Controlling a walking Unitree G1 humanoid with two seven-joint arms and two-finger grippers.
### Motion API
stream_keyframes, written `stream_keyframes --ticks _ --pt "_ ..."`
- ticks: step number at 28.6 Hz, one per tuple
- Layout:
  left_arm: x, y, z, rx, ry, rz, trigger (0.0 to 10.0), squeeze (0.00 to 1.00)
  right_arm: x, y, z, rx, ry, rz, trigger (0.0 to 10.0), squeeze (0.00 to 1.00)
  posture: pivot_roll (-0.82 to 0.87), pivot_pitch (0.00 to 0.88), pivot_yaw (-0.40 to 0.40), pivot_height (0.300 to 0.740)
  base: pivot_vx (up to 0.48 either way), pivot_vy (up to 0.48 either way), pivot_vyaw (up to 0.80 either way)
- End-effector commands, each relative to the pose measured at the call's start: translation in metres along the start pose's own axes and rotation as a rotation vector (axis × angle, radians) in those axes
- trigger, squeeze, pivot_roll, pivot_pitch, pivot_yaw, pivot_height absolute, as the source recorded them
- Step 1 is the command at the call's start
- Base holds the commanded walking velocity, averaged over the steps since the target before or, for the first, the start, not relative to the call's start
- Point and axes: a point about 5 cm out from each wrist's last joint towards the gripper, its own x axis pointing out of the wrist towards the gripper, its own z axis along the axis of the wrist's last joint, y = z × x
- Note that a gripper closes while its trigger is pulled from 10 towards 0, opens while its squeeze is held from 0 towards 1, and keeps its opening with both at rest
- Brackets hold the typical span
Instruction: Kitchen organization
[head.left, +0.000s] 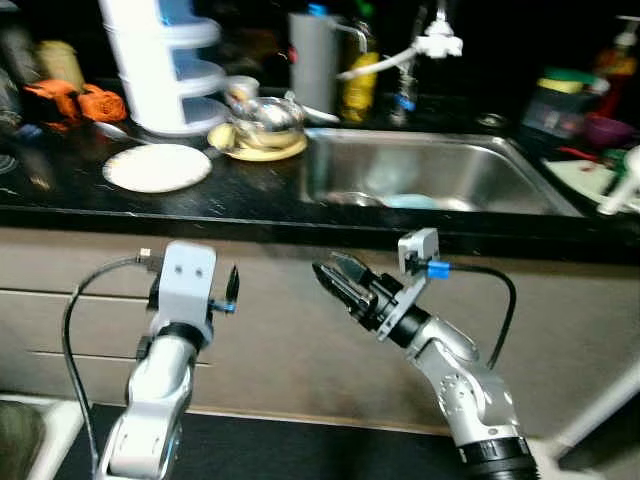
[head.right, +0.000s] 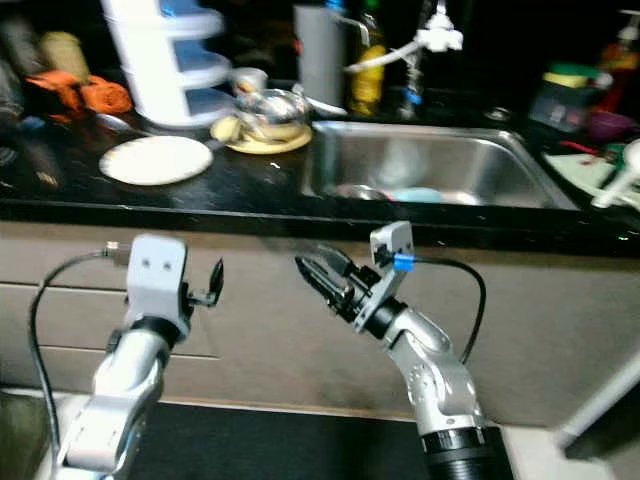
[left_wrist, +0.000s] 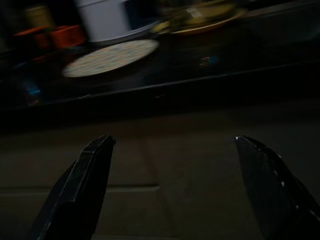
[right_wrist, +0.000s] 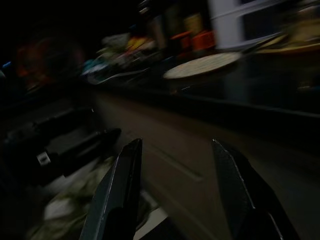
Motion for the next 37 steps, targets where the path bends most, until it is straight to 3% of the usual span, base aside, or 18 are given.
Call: stream_keyframes --ticks 1,13,30,37 --pt "0.0 0.001 -0.004 0.027 0.012 -0.003 10.0 0.0 0.001 0.001 -0.001 -0.019 0.005 0.004 10.0 0.0 0.06 0.0 -0.042 0.74 0.0 0.0 0.78" --pt "0.007 0.012 0.002 0.049 -0.019 0.041 10.0 0.0 0.01 0.004 0.014 -0.069 -0.023 0.032 10.0 0.0 0.06 0.0 -0.051 0.74 0.0 0.0 0.78" --pt "0.009 0.008 0.004 0.012 -0.031 0.028 10.0 0.0 0.024 0.016 0.021 -0.172 -0.017 0.082 10.0 0.0 0.06 0.0 -0.052 0.74 0.0 0.0 0.78" --pt "0.008 0.01 0.009 0.003 -0.05 0.015 10.0 0.0 0.034 0.013 0.026 -0.247 0.002 0.007 10.0 0.0 0.06 0.0 -0.048 0.74 0.129 0.0 0.0"
